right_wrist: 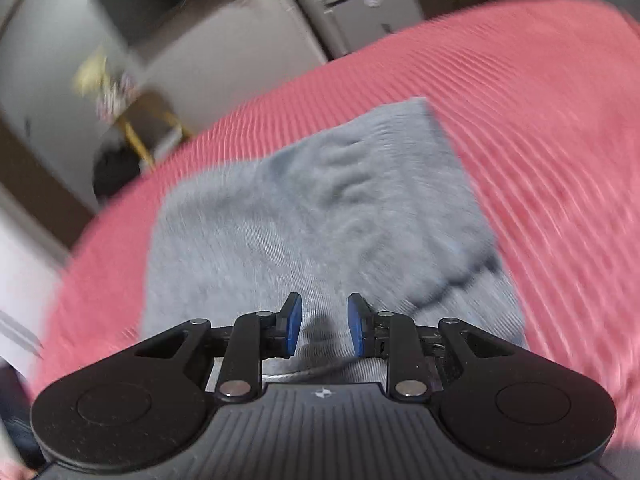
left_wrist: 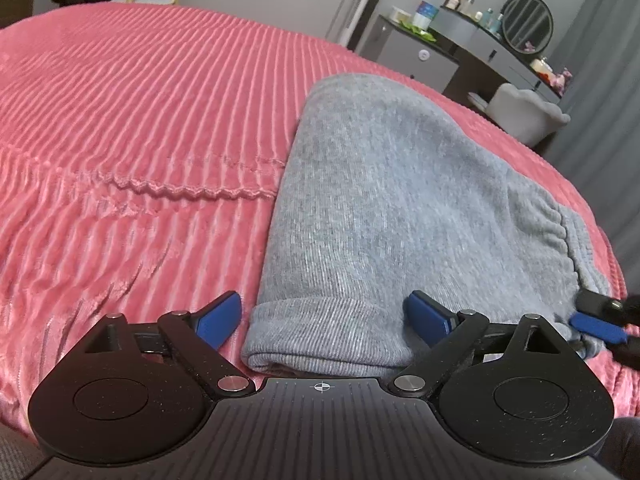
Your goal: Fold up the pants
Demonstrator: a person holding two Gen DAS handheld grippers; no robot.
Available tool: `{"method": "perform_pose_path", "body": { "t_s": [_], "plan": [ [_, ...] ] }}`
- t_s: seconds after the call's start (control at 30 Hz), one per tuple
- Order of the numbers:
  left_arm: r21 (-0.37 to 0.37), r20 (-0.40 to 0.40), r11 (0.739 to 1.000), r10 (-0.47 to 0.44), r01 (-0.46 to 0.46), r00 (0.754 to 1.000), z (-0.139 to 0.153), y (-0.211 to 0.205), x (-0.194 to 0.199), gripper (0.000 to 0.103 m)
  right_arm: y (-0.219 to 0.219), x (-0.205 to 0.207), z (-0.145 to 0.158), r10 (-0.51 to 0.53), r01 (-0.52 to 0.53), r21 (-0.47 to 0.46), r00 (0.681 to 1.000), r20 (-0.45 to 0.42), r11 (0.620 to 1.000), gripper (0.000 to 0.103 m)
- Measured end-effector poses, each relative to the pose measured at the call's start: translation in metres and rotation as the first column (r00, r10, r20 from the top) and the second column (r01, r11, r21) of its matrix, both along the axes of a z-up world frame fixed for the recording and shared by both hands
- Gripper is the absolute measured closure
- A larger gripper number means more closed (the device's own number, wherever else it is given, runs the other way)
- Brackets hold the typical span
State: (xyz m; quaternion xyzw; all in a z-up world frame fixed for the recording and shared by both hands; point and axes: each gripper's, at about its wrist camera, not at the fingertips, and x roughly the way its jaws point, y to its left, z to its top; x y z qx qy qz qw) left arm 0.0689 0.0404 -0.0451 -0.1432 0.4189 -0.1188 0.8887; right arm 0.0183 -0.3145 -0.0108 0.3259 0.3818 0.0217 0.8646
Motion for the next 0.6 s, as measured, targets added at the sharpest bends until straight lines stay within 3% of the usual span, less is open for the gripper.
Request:
{"method": "perform_pose_path", "body": {
  "t_s": [0.1, 0.4, 0.6],
  "plan": [
    [-0.01, -0.005, 1.0, 0.009, -0.009, 1.0, -0.001, 0.001, 0.001, 0.007, -0.02, -0.014, -0.003, -0.072, 0.076, 0.138, 0.997, -0.034, 0.987, 0.071],
    [-0.033, -0.006, 0.999, 0.031, -0.031, 1.0, -0.004, 0.003, -0.001, 0.007, -0.037, -0.027, -0.022, -0.176, 0.196, 0.316, 0.98, -0.092, 0.928, 0.069],
    [-0.044, 0.001, 0.998, 0.042, -0.042, 0.999, -0.004, 0.004, -0.004, 0.007, -0.034, -0.002, -0.036, -0.257, 0.278, 0.347, 0.961, -0.106, 0.896, 0.069]
  ]
}}
